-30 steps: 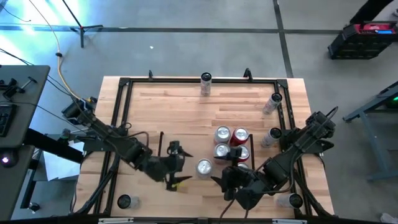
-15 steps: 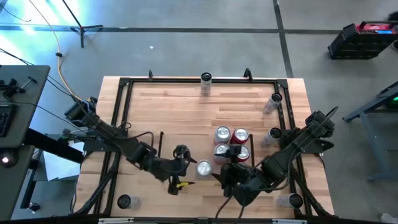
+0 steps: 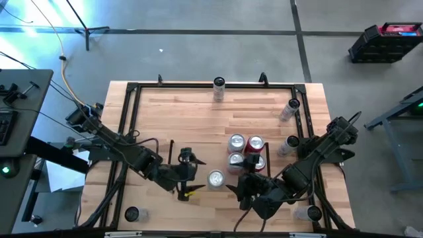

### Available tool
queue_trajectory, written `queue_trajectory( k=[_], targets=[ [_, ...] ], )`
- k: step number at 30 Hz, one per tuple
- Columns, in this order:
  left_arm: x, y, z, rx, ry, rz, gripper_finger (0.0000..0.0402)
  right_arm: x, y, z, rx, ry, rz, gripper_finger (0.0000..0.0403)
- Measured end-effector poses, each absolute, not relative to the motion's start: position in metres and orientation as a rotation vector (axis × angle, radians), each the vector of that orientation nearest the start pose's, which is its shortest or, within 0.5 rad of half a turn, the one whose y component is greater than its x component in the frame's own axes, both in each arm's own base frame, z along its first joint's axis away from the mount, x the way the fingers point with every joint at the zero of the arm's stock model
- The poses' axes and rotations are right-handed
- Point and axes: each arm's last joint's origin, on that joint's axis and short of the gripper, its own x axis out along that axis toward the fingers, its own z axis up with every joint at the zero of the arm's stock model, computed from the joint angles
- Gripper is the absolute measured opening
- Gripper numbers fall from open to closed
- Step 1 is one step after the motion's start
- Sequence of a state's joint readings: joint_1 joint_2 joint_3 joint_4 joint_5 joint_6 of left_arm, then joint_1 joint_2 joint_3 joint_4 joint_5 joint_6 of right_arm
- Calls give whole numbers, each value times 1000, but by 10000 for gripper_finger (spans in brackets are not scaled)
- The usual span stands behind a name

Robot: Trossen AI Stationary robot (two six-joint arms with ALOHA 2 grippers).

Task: Place canned beverage on shelf
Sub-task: Put the pink-white soda can on the shelf aligned with the other pink-white soda cans

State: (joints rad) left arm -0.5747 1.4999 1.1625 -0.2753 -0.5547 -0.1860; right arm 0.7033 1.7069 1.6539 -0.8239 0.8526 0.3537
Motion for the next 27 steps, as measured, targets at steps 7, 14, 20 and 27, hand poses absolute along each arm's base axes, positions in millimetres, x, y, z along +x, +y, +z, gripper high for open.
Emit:
queue_trajectory(
  k=[7,14,20,27],
  targets=[
    [289,-161,290,115,519,-29,362,302,224,337,-299,577,-173,341],
    [289,-167,293,112,495,-133,362,312,214,334,-313,590,-203,341],
    [285,-172,292,125,504,-146,362,308,211,337,-349,603,-206,341],
    [281,-175,290,143,528,-144,362,300,206,339,-353,611,-272,341]
  ],
)
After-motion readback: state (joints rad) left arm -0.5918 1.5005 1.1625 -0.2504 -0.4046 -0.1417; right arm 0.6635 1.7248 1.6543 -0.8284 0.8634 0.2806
